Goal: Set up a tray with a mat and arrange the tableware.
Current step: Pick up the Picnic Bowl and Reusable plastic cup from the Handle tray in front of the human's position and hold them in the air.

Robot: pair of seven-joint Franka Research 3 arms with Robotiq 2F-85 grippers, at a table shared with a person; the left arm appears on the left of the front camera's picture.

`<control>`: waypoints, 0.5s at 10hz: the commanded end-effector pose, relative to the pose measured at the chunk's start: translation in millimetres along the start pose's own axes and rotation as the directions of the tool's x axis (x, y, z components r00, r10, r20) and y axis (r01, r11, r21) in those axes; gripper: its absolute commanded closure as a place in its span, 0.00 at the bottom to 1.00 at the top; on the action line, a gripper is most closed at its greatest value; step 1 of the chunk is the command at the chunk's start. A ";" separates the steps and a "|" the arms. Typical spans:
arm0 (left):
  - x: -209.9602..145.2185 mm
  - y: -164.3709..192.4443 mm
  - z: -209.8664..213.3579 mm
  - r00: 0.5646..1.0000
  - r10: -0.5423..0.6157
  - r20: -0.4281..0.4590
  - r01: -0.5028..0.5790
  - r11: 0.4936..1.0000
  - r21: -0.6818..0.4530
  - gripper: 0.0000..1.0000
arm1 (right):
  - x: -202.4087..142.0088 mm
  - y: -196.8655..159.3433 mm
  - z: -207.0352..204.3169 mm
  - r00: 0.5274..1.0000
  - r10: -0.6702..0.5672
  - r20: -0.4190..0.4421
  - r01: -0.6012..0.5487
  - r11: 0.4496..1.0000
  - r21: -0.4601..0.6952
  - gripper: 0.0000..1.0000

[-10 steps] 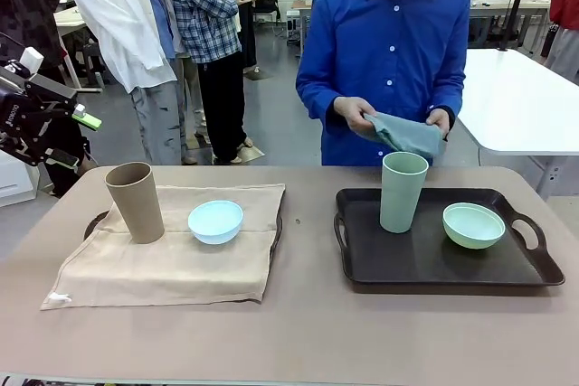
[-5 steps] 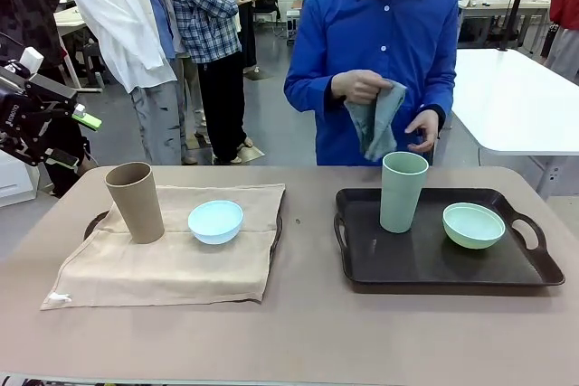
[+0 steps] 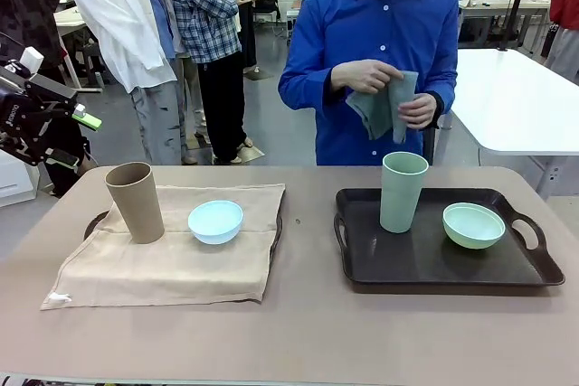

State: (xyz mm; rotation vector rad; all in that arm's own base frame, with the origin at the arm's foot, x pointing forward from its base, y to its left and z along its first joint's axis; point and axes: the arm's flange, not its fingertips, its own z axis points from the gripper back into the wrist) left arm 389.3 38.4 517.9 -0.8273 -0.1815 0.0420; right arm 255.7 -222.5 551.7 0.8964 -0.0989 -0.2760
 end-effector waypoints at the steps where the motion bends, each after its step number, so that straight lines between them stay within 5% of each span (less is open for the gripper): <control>1: 3.3 -43.5 -5.5 0.987 -0.149 0.059 0.144 0.987 0.069 0.00 | 3.0 24.6 -0.6 1.000 0.014 0.014 -0.012 0.994 -0.106 0.00; 3: 10.8 -95.2 -16.4 0.954 -0.278 0.114 0.261 0.955 0.141 0.00 | 24.2 52.2 -12.6 0.999 -0.005 0.049 0.017 0.967 -0.252 0.00; 5: 9.8 -147.6 -43.4 0.859 -0.510 0.045 0.492 0.847 0.200 0.00 | 46.1 74.7 -47.9 0.999 -0.033 0.010 0.034 0.914 -0.405 0.00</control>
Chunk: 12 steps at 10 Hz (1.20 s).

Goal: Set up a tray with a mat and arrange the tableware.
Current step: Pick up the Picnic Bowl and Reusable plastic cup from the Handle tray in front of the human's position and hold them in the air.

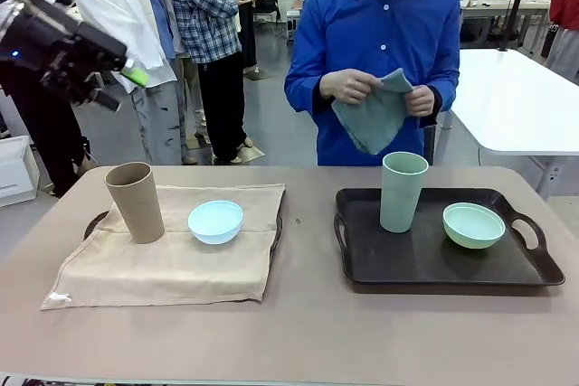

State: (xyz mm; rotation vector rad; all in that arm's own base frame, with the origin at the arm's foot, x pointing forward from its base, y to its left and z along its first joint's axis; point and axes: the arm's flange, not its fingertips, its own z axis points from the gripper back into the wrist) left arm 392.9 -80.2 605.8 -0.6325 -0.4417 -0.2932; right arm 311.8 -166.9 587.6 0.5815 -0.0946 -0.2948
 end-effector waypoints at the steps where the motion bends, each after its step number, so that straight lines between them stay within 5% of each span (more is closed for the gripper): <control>1: 10.8 -29.4 -31.3 0.963 -0.264 -0.052 0.267 0.961 0.072 0.00 | 17.5 27.6 -37.5 0.998 -0.046 -0.052 0.034 0.975 -0.219 0.00; 4: 11.5 -82.3 -89.1 0.805 -0.558 -0.204 0.590 0.790 0.167 0.00 | 37.6 65.9 -97.3 0.997 -0.064 -0.043 0.038 0.892 -0.451 0.00; 7: 4.6 -109.0 -149.1 0.627 -0.764 -0.149 0.769 0.577 0.276 0.00 | 45.6 78.3 -146.6 0.999 -0.034 -0.013 0.021 0.833 -0.553 0.00; 8: 5.2 -113.8 -158.6 0.626 -0.775 -0.084 0.761 0.583 0.284 0.00 | 48.7 81.0 -149.3 1.000 0.010 0.018 0.000 0.858 -0.514 0.00; 9: 5.4 -108.7 -150.7 0.696 -0.718 -0.021 0.704 0.676 0.216 0.00 | 43.6 74.8 -140.8 0.998 0.058 0.004 -0.051 0.911 -0.408 0.00; 10: 7.0 -125.7 -147.4 0.637 -0.753 -0.164 0.765 0.591 0.255 0.00 | 46.3 83.9 -147.7 0.999 -0.017 -0.032 -0.003 0.848 -0.530 0.00; 12: 7.0 -125.7 -147.4 0.637 -0.753 -0.164 0.765 0.591 0.255 0.00 | 46.3 83.9 -147.7 0.999 -0.017 -0.032 -0.003 0.848 -0.530 0.00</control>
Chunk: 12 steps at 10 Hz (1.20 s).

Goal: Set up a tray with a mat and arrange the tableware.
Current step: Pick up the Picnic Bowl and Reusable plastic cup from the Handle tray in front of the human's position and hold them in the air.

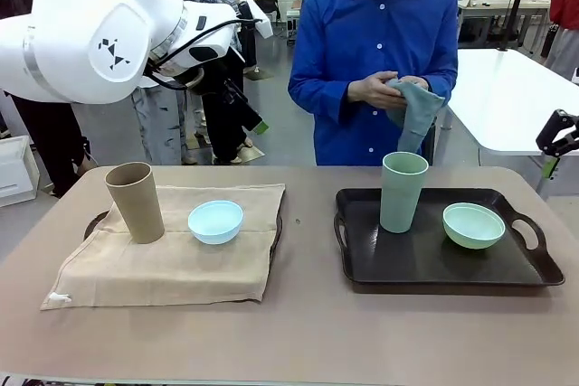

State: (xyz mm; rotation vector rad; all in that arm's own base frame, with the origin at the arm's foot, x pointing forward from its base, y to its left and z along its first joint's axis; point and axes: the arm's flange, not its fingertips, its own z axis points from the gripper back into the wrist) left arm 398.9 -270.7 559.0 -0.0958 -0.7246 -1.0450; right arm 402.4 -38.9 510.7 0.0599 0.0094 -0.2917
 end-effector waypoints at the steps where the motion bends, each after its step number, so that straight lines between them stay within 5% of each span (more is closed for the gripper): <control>1: 2.5 -1.2 8.0 1.000 -0.002 -0.026 0.002 1.000 -0.006 0.00 | -1.2 2.4 0.4 1.000 -0.011 -0.013 0.011 1.000 -0.029 0.00; 3: -0.7 0.0 1.2 1.000 -0.004 -0.009 0.004 1.000 -0.003 0.00 | -0.8 -0.1 -0.7 1.000 0.001 -0.007 -0.001 1.000 -0.004 0.00; 5: 44.9 -7.1 -14.2 0.983 -0.158 0.094 0.175 0.959 -0.223 0.00 | 26.0 19.8 -12.7 0.996 0.072 -0.045 -0.070 0.997 0.031 0.00; 9: 84.0 -3.5 -59.3 0.917 -0.305 0.257 0.395 0.778 -0.488 0.00 | 59.8 33.5 -43.9 0.993 0.099 -0.072 -0.094 0.993 0.075 0.00; 12: 94.7 6.3 -111.1 0.810 -0.405 0.423 0.580 0.655 -0.484 0.00 | 86.4 51.7 -67.4 0.989 0.112 -0.098 -0.106 0.992 0.066 0.00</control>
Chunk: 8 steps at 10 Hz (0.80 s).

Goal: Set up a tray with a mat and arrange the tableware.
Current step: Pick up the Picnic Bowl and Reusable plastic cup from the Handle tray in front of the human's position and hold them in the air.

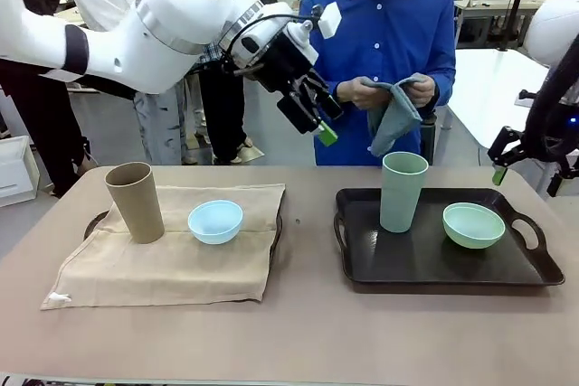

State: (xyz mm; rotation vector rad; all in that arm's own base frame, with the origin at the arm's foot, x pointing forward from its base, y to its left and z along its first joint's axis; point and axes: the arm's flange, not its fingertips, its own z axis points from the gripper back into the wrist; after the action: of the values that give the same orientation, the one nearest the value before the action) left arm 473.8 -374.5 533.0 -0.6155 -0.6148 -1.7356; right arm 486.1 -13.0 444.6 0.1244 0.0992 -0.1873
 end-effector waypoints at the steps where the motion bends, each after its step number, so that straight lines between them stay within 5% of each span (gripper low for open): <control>1: -4.7 25.8 -21.8 0.993 -0.102 0.064 0.104 0.994 -0.025 0.00 | 20.0 7.9 -3.7 1.000 0.007 -0.002 -0.007 1.000 0.004 0.00; 4: -25.7 47.7 -56.8 0.999 -0.009 0.048 0.004 0.995 0.102 0.00 | 37.9 15.9 -22.9 1.000 0.017 -0.006 -0.017 1.000 0.010 0.00; 6: -21.7 29.3 -45.3 0.994 0.109 0.016 -0.110 0.964 0.242 0.00 | 22.0 20.2 -11.9 1.000 0.023 0.001 -0.023 1.000 -0.010 0.00; 7: -31.0 52.5 -60.8 1.000 -0.010 0.027 0.008 0.995 0.098 0.00 | 32.5 12.7 -23.4 1.000 0.016 -0.020 -0.016 1.000 -0.006 0.00; 8: -31.0 52.5 -60.8 1.000 -0.010 0.027 0.008 0.995 0.098 0.00 | 32.5 12.7 -23.4 1.000 0.016 -0.020 -0.016 1.000 -0.006 0.00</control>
State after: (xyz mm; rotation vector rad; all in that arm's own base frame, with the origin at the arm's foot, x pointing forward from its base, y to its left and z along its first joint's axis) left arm 523.2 -408.5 474.9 -0.5378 -0.7424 -1.6372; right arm 517.4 -2.8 421.6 0.1216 0.1168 -0.1685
